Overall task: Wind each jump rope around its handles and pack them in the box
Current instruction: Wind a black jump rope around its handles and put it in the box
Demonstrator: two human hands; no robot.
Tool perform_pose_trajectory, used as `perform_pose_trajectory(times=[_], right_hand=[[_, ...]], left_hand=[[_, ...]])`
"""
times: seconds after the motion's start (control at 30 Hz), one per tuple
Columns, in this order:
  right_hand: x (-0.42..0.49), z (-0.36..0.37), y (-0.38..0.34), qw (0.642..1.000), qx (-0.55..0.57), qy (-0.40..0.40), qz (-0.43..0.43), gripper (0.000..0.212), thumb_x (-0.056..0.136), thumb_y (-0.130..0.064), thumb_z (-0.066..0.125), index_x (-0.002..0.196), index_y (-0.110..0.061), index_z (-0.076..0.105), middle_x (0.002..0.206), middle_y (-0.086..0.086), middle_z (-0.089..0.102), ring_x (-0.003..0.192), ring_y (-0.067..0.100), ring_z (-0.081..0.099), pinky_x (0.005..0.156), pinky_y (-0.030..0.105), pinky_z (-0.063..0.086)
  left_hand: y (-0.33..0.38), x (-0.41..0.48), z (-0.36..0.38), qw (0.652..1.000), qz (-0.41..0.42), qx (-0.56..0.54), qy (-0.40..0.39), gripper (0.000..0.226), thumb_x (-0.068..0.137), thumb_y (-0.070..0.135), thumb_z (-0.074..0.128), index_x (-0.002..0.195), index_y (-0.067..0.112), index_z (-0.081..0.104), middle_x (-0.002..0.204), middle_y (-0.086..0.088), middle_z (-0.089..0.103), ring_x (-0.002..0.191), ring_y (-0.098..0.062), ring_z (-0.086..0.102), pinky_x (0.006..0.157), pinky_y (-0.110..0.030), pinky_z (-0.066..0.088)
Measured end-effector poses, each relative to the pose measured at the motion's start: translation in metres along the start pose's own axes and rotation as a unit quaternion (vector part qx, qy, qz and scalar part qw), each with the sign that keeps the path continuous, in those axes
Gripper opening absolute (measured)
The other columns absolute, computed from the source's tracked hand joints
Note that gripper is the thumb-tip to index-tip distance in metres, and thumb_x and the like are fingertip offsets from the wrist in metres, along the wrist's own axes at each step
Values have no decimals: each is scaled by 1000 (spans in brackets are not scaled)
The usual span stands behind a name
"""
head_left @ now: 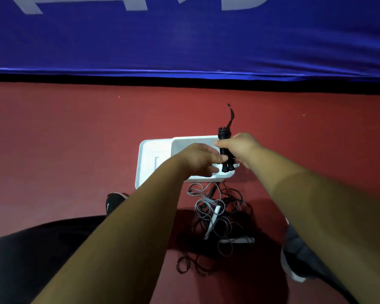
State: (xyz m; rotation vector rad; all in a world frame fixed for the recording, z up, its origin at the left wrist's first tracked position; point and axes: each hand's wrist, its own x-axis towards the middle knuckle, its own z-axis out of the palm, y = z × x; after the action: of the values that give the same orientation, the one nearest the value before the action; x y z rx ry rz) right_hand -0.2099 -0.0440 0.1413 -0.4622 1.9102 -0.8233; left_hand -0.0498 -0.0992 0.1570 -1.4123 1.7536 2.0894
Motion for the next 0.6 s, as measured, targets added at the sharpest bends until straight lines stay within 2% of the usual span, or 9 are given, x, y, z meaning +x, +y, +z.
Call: perform_pose_trajectory(times=[0.1, 0.23, 0.3, 0.33, 0.4, 0.47, 0.53, 0.6], right_hand=[[31, 8, 9, 1000, -9, 6, 14, 34, 77, -37, 93, 92, -14, 73, 94, 10, 79, 86, 29, 78, 86, 44, 65], [66, 20, 17, 999, -24, -18, 18, 20, 82, -19, 85, 92, -10, 71, 94, 17, 79, 88, 35, 80, 87, 51, 65], [84, 25, 26, 998, -55, -9, 9, 13, 80, -15, 80, 88, -11, 71, 95, 19, 79, 92, 36, 79, 88, 53, 64], [91, 28, 31, 997, -75, 0, 3, 12, 79, -16, 80, 86, -12, 70, 95, 18, 78, 93, 36, 78, 87, 52, 64], [105, 32, 40, 992, -128, 16, -13, 18, 82, -23, 84, 83, -14, 68, 87, 10, 74, 88, 33, 74, 74, 41, 60], [117, 36, 49, 982, -185, 38, -25, 28, 85, -32, 86, 96, -14, 67, 83, 2, 66, 84, 27, 67, 57, 30, 43], [125, 42, 56, 966, -250, 66, -30, 40, 87, -37, 85, 113, -14, 65, 90, 2, 64, 81, 26, 62, 52, 28, 35], [128, 49, 61, 950, -298, 87, -31, 44, 90, -36, 83, 120, -11, 63, 97, 6, 65, 81, 26, 62, 58, 27, 39]], left_hand=[[-18, 33, 7, 999, 1, -30, 36, 46, 83, 15, 88, 121, 0, 66, 87, -11, 74, 76, -23, 72, 87, -48, 61], [-39, 75, 2, 993, -5, -45, 112, 22, 87, 0, 77, 107, 3, 68, 75, -14, 71, 74, -30, 65, 76, -53, 59], [-49, 95, -1, 992, -5, -43, 118, 13, 89, -3, 71, 98, 6, 69, 74, -14, 72, 77, -32, 67, 85, -63, 58], [-54, 104, -2, 993, -7, -40, 115, 11, 91, -3, 68, 96, 7, 69, 76, -15, 72, 79, -32, 68, 88, -63, 57], [-62, 119, -2, 994, -16, -33, 107, 10, 96, -2, 65, 98, 7, 69, 84, -17, 71, 81, -29, 68, 85, -51, 58], [-72, 133, -2, 994, -23, -16, 101, 11, 97, 0, 65, 98, 9, 71, 88, -15, 72, 81, -26, 69, 80, -37, 58], [-83, 145, -3, 994, -29, 12, 104, 17, 96, -1, 64, 97, 12, 73, 88, -11, 75, 80, -24, 71, 77, -34, 61], [-91, 152, -4, 993, -42, 12, 106, 26, 97, -7, 54, 98, 10, 73, 89, -11, 75, 73, -19, 68, 61, -24, 58]])
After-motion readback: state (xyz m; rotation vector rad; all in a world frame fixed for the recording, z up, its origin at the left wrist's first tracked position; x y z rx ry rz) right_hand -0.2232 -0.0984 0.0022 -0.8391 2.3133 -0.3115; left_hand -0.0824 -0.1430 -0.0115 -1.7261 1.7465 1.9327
